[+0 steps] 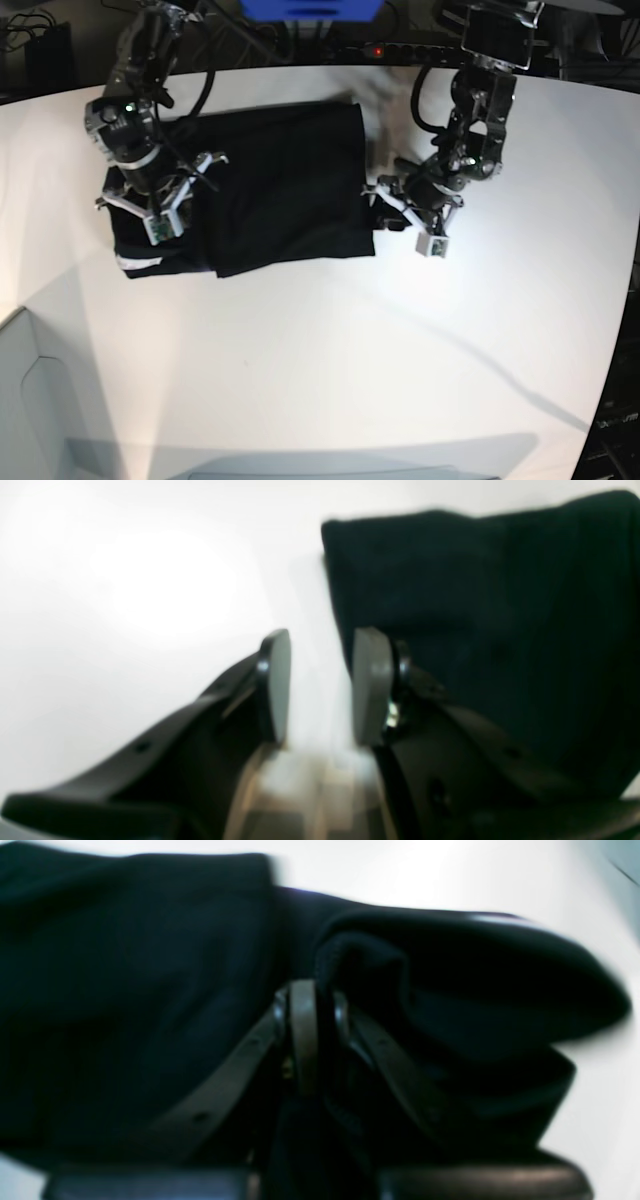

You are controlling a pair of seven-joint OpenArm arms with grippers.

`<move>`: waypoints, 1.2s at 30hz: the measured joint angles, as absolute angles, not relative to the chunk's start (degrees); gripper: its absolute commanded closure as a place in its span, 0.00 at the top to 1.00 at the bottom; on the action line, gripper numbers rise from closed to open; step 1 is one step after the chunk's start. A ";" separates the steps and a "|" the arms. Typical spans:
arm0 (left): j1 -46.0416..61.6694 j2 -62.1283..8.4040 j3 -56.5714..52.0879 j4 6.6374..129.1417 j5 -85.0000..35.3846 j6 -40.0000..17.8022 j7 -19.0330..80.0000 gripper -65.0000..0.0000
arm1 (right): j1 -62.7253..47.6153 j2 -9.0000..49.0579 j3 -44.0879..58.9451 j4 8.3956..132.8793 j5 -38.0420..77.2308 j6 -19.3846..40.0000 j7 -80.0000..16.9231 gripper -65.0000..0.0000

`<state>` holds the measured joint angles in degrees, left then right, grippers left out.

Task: Fold the T-shirt properly
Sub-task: 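Grasp the shirt's other end with the right gripper and fold it over, then lay the folded end down and pull the right gripper back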

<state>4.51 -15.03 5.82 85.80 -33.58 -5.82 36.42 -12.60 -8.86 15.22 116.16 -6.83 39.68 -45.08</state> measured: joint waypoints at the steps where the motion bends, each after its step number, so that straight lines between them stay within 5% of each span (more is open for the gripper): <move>1: 4.40 -14.98 5.80 85.25 -33.80 -5.85 36.16 0.32 | -13.37 -8.69 12.21 116.14 -7.29 39.68 -45.43 0.00; 12: 3.62 -14.90 5.89 83.99 -33.98 -6.07 35.18 0.32 | -9.98 -8.58 -16.08 110.37 -6.44 39.66 -44.58 0.00; 25: 4.82 -15.00 3.81 85.38 -34.17 -6.11 36.67 0.32 | -2.59 -8.29 -19.51 94.45 -6.66 39.68 -44.84 0.00; 32: 10.98 -15.03 -8.60 93.73 -33.32 -4.97 38.68 0.32 | -3.66 -8.27 -19.57 98.63 -6.13 39.70 -45.58 0.47; 36: 13.50 -14.90 -16.93 97.95 -33.67 -5.37 37.58 0.35 | -5.61 -8.32 -19.46 108.88 0.03 39.68 -44.75 0.58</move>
